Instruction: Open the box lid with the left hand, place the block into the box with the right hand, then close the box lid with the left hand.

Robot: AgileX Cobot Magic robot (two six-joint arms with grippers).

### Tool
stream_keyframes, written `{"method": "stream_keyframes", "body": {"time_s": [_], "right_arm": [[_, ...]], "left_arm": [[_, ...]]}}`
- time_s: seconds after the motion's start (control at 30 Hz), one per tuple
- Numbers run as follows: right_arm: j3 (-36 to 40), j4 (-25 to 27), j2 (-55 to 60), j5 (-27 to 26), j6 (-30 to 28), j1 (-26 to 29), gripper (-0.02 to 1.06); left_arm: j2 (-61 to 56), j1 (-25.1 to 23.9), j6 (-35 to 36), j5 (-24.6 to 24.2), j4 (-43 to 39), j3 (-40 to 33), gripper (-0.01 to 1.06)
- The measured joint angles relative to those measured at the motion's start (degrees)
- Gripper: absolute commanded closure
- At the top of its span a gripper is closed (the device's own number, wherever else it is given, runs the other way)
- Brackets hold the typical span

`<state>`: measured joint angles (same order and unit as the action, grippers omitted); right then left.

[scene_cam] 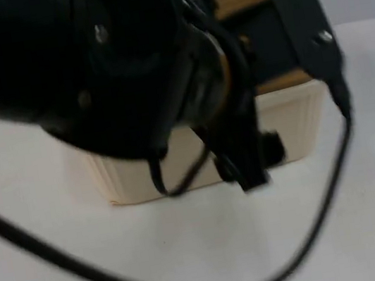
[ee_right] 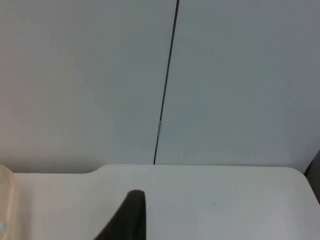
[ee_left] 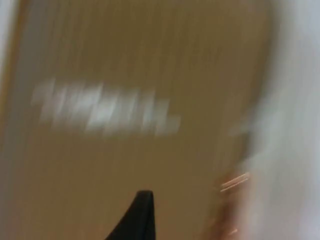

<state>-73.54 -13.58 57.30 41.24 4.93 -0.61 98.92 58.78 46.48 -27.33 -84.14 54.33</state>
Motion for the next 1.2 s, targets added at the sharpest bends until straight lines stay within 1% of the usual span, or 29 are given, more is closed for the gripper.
{"method": "stream_keyframes", "body": {"time_s": [0.03, 0.07, 0.13, 0.2, 0.33, 0.4, 0.43, 0.6, 0.7, 0.87, 1.07, 1.13, 1.2], "right_arm": [[0.0, 0.0, 0.0, 0.0, 0.0, 0.0, 0.0], [0.0, -0.1, 0.0, 0.25, 0.0, 0.0, 0.0], [0.0, -0.28, 0.0, 0.87, 0.0, 0.0, 0.0], [0.0, -0.38, 0.0, 1.0, 0.0, 0.0, 0.0], [0.0, -0.49, 0.0, 1.0, 0.0, 0.0, 0.0], [0.0, -0.49, 0.0, 1.0, 0.0, 0.0, 0.0], [0.0, -0.49, 0.0, 1.0, 0.0, 0.0, 0.0], [0.0, -0.49, 0.0, 1.1, 0.0, 0.0, 0.0], [0.0, -0.49, 0.0, 1.1, 0.0, 0.0, 0.0], [0.0, -0.49, 0.0, 1.1, 0.21, 0.0, 0.0], [0.0, -0.49, 0.0, 1.1, 0.44, 0.0, 0.0], [0.0, -0.49, 0.0, 1.1, 0.56, 0.0, 0.0], [0.0, -0.49, 0.0, 1.1, 0.56, 0.0, 0.0]], "left_arm": [[0.0, 0.0, 0.0, 0.0, 0.0, 0.0, 0.0], [0.0, 0.73, 0.61, 3.32, 0.0, -0.95, 0.0], [0.0, 0.99, 1.91, 7.92, 0.69, -1.78, 0.0], [0.0, 0.99, 2.5, 8.98, 1.39, -1.91, 0.0], [0.0, 0.99, 1.37, 9.12, 0.26, -1.91, 0.0], [0.0, 0.99, 0.08, 9.22, -3.23, -1.91, 0.0], [0.0, 0.99, 0.08, 9.22, -3.23, -1.91, 0.0], [0.0, 0.99, -0.88, 8.04, -12.51, -1.91, 0.0], [0.0, 0.99, -0.92, 7.64, -14.53, -1.91, 0.0], [0.0, 0.99, 1.07, 7.18, -15.29, -1.91, 0.0], [0.0, 0.86, 1.9, 5.92, -13.4, -1.91, 0.0], [0.0, 0.34, 1.99, 5.92, -12.73, -1.91, 0.0], [0.0, -1.17, 1.99, 4.98, -11.8, -1.91, 0.0]]}}
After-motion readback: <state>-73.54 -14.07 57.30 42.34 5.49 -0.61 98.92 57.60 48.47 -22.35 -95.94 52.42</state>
